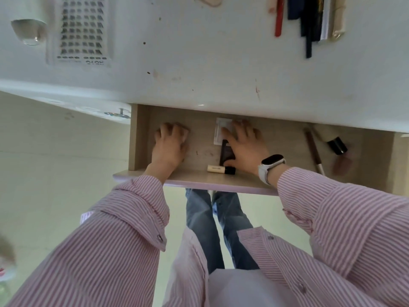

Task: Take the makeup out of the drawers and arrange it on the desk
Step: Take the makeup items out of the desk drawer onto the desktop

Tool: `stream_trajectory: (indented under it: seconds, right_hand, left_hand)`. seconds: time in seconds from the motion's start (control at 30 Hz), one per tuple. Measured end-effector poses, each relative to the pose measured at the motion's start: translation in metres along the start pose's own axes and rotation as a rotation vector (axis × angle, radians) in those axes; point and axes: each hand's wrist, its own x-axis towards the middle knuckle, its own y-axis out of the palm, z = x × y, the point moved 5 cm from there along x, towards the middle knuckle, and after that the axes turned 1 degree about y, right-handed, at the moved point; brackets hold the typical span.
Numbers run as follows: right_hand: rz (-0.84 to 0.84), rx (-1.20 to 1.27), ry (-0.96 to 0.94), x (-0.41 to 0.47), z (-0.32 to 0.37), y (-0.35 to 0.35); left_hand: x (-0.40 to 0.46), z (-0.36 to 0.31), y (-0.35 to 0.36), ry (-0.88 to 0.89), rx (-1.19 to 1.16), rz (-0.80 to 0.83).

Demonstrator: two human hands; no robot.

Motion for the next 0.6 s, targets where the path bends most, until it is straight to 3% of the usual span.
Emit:
stream_trajectory:
  seconds: [0.1,0.23,0.6]
  right_hand:
    - [-0.05,0.036,0.028,0.003,0.001,-0.003]
    - [0.005,0.086,0.049,0.01,0.002,-0.003]
    - [0.016,0.29,0.025,-0.013,0.018,-0.014]
  left_hand:
    - [0.002,0.001,0.0,-0.029,0.015,-0.002]
    - [0.004,0.001,0.0,-0.066,-0.069,0.002]
    - [0.004,0.022,0.016,-0.058,-0.026,0.252]
